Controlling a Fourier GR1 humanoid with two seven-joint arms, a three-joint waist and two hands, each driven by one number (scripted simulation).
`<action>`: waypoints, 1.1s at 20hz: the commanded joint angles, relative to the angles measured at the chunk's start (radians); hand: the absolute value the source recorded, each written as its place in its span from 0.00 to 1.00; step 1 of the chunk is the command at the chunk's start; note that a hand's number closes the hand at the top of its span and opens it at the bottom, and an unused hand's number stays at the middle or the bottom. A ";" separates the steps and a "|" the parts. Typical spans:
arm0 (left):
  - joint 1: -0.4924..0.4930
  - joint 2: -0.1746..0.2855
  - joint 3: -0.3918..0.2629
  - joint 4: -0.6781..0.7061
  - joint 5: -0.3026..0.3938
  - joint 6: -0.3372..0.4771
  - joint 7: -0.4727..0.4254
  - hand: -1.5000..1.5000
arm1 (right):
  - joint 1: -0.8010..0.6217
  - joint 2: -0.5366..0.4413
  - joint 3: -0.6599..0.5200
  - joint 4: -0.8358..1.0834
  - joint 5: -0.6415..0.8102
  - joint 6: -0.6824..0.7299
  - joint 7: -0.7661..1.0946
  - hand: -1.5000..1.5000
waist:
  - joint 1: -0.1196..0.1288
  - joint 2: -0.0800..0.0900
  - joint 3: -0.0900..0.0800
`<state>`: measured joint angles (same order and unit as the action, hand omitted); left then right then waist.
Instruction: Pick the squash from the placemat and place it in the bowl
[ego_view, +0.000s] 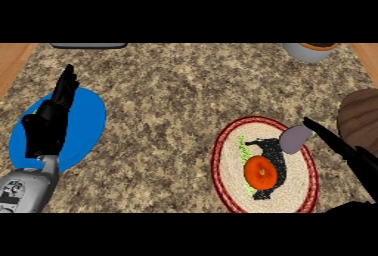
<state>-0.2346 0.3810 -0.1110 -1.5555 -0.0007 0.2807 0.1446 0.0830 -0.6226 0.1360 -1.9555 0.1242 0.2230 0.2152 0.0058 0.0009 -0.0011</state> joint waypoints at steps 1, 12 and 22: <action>0.022 -0.041 -0.020 0.014 -0.031 0.009 -0.014 0.50 | -0.113 0.049 0.114 -0.009 0.064 0.042 0.178 0.00 | 0.004 0.000 0.000; 0.070 -0.032 0.040 -0.107 -0.041 -0.055 0.038 0.50 | -0.157 0.189 0.220 0.180 0.265 0.103 0.262 0.00 | -0.001 -0.002 0.001; 0.020 -0.110 0.091 -0.003 -0.109 -0.090 -0.003 0.50 | -0.150 0.322 0.201 0.327 0.397 0.084 0.140 0.00 | -0.006 -0.001 0.001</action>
<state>-0.2198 0.3033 -0.0307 -1.5799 -0.0844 0.2036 0.1665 -0.0690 -0.3544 0.3361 -1.6738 0.4731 0.3122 0.3895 0.0004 0.0000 0.0001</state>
